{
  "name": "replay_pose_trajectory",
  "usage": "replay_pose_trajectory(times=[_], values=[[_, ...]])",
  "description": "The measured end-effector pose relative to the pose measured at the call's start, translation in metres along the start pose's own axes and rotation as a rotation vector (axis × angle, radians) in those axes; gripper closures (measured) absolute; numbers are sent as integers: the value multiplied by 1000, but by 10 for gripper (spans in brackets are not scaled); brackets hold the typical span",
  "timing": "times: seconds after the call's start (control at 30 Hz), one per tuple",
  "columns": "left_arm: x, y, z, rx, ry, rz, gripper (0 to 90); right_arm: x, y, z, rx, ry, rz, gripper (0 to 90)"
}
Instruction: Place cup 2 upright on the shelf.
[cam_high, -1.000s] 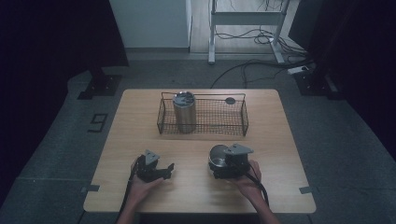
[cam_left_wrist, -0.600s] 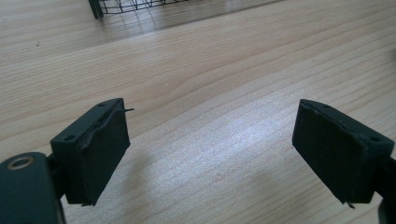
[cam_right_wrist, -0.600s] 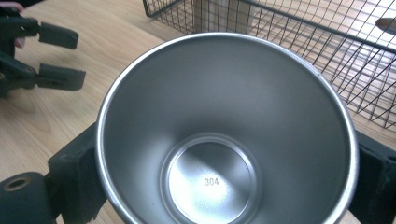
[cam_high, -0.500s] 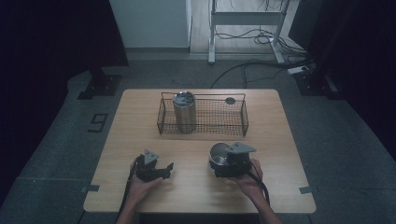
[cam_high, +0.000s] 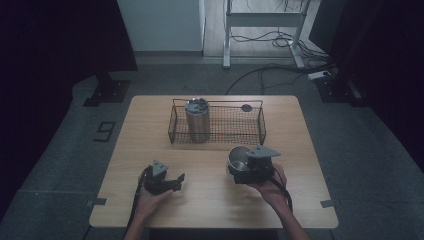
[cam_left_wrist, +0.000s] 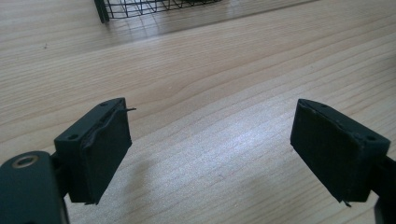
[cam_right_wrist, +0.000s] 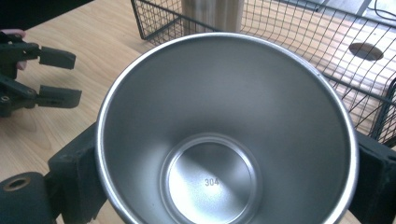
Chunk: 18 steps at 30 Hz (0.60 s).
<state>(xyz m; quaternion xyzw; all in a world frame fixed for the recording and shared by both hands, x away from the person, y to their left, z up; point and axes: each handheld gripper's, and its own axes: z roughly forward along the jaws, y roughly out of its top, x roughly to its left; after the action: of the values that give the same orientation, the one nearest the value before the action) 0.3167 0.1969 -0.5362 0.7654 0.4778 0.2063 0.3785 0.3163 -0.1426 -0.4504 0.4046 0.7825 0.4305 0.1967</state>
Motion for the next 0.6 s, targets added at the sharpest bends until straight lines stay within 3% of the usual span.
replay_pose_trajectory(times=[0.6], values=[[1, -1, 1, 9, -1, -6, 122, -12, 26, -6, -32, -14, -18, 67]])
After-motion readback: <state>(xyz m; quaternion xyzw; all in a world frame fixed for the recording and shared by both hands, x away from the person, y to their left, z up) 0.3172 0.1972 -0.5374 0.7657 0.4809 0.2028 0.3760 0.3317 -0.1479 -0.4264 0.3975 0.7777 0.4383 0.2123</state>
